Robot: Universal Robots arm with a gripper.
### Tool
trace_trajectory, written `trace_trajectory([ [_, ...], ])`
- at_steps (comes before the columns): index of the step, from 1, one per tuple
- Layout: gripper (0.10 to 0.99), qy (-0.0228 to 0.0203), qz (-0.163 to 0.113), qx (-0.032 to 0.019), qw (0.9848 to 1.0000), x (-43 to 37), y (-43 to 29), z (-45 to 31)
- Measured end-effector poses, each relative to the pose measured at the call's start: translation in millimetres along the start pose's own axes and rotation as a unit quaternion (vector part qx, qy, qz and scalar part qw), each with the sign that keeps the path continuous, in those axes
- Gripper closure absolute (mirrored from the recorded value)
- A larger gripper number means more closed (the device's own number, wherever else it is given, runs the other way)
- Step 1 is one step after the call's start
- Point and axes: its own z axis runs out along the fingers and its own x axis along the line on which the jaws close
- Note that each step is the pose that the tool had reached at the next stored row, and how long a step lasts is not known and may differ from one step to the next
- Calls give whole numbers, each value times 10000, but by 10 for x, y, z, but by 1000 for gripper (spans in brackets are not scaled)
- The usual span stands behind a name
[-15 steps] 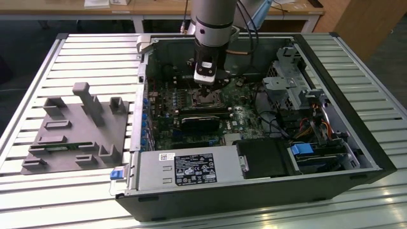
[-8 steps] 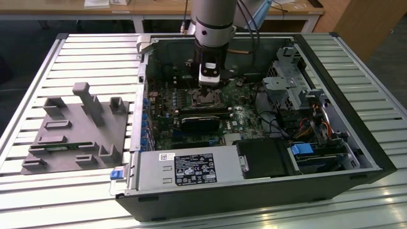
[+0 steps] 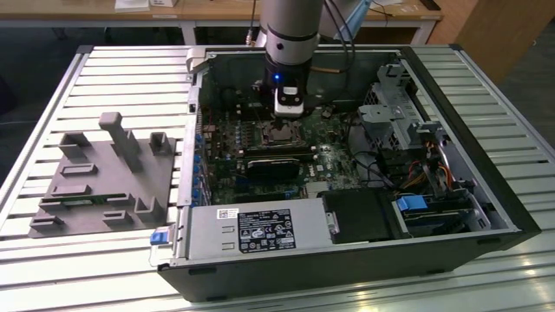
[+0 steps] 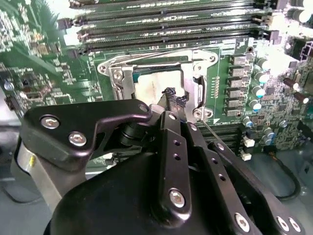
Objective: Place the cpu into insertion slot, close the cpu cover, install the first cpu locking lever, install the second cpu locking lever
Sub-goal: 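Close the cpu cover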
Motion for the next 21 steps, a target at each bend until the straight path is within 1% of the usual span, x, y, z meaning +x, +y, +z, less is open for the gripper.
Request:
trace_trajectory([
  [1, 980, -19, -45, -14, 10000, 0, -1, 1],
  [3, 980, -85, -104, -63, 9999, -1, -2, 4],
  [4, 980, -111, -126, -88, 9998, -1, -2, 6],
  [7, 980, -167, -227, -140, 9995, -2, -3, 11],
  [8, 980, -177, -283, -149, 9993, -3, -3, 14],
  [11, 980, -169, -536, -144, 9983, -3, -4, 20],
  [14, 980, -154, -805, -137, 9965, -3, -4, 25],
  [17, 980, -139, -1074, -129, 9940, -3, -4, 29],
  [20, 980, -125, -1347, -123, 9907, -3, -4, 35],
  [21, 980, -129, -1422, -125, 9897, -4, -4, 36],
])
